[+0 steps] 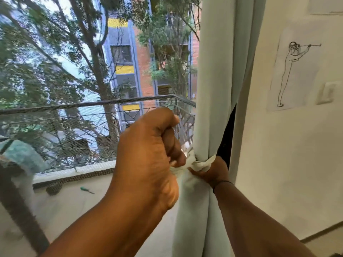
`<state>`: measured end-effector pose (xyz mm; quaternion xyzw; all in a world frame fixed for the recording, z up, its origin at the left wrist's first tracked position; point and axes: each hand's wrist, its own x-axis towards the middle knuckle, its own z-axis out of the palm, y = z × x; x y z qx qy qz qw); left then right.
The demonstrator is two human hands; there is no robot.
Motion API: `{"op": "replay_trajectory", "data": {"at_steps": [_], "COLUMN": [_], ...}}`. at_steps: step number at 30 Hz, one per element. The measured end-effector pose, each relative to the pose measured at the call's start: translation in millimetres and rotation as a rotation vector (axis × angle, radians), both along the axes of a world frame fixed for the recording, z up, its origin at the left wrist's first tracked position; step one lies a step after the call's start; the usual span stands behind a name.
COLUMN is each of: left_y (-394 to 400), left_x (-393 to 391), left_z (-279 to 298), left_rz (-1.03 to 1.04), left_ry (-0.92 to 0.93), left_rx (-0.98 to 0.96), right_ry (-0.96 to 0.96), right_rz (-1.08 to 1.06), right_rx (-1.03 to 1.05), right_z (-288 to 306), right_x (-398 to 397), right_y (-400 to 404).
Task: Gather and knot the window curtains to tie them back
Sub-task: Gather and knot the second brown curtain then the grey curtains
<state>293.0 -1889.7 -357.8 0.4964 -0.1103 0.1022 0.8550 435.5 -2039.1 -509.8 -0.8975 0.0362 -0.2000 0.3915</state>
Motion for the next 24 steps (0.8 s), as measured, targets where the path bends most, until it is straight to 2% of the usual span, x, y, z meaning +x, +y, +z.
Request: {"op": "replay_trajectory", "data": {"at_steps": [5, 8, 10, 12, 14, 15, 17, 20, 22, 24], "left_y": [19.8, 28.1, 32.9, 31.8, 20.6, 11.3, -11.5, -44.2, -54.3, -59.7], "left_x": [11.1, 39.0, 68.3, 99.8, 122.5, 125.6, 123.8, 122.2, 129.8, 137.6], "left_z": [-1.0, -4.0, -15.6, -42.5, -83.6, -103.3, -133.5, -160.0, -166.6, -169.9], "left_rz": [0.016, 0.029, 0.180, 0.442, 0.590, 0.577, 0.362, -0.117, -0.202, -0.169], "left_ry": [-0.008, 0.009, -0.016, -0.040, 0.160, 0.236, 0.205, 0.181, 0.171, 0.137], "left_rx": [-0.017, -0.090, -0.071, 0.208, 0.633, 0.774, 0.898, 0.815, 0.764, 0.717], "right_ry": [0.029, 0.045, 0.043, 0.067, 0.096, 0.107, 0.066, 0.017, 0.083, 0.023], "right_rz": [0.000, 0.011, -0.010, -0.092, -0.218, -0.251, -0.237, 0.079, 0.295, 0.363], "right_rx": [-0.061, 0.071, 0.129, 0.119, 0.116, 0.120, 0.061, 0.026, 0.077, 0.069], "right_z": [-10.9, -25.5, -35.0, -42.1, -47.4, -49.7, -55.7, -60.1, -55.5, -52.4], "right_x": [2.5, -2.9, -8.0, -11.9, -14.7, -17.4, -23.9, -39.3, -46.4, -42.3], "right_y": [7.3, 19.1, 30.9, 35.8, 32.8, 30.4, 27.0, 21.2, 4.3, -26.5]}}
